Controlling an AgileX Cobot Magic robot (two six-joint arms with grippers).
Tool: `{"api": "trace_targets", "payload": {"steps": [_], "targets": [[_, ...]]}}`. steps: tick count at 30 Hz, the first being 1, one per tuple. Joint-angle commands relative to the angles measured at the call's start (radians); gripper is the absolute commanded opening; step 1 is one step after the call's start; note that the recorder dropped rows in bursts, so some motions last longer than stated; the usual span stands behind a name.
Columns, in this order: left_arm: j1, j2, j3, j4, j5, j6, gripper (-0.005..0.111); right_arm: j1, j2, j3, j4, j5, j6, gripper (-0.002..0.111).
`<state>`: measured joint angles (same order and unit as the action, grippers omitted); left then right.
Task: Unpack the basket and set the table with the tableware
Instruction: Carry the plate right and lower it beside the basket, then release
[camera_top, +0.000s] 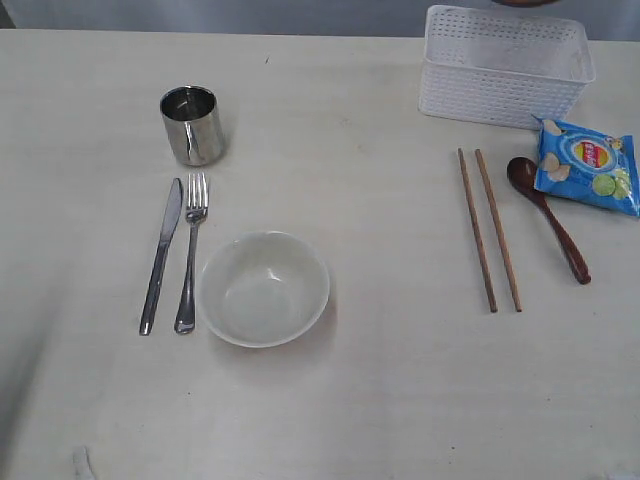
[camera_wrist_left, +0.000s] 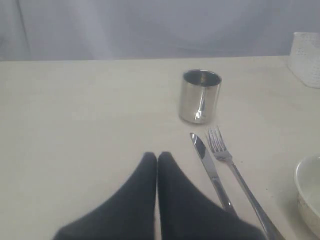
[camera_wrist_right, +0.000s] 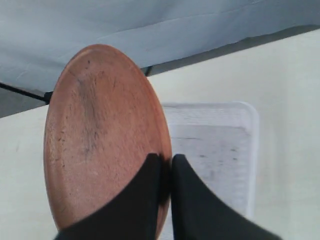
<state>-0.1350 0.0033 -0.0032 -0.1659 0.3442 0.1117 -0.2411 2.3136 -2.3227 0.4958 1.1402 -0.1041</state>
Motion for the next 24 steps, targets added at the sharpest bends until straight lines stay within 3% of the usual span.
{"api": "trace_targets", "payload": {"steps": [1, 12, 18, 24], "targets": [[-0.008, -0.003, 0.003, -0.003, -0.002, -0.002, 0.000, -0.111, -0.010, -0.002, -0.005, 0.008, -0.012, -0.001], [-0.008, -0.003, 0.003, -0.001, -0.002, -0.002, 0.000, -0.328, -0.006, 0.085, -0.012, 0.027, -0.025, -0.001], [-0.008, -0.003, 0.003, -0.001, -0.002, -0.002, 0.000, -0.350, 0.010, 0.250, 0.028, -0.052, -0.078, -0.001], [-0.008, -0.003, 0.003, -0.001, -0.002, -0.002, 0.000, -0.345, 0.070, 0.301, 0.092, -0.108, -0.120, -0.001]]}}
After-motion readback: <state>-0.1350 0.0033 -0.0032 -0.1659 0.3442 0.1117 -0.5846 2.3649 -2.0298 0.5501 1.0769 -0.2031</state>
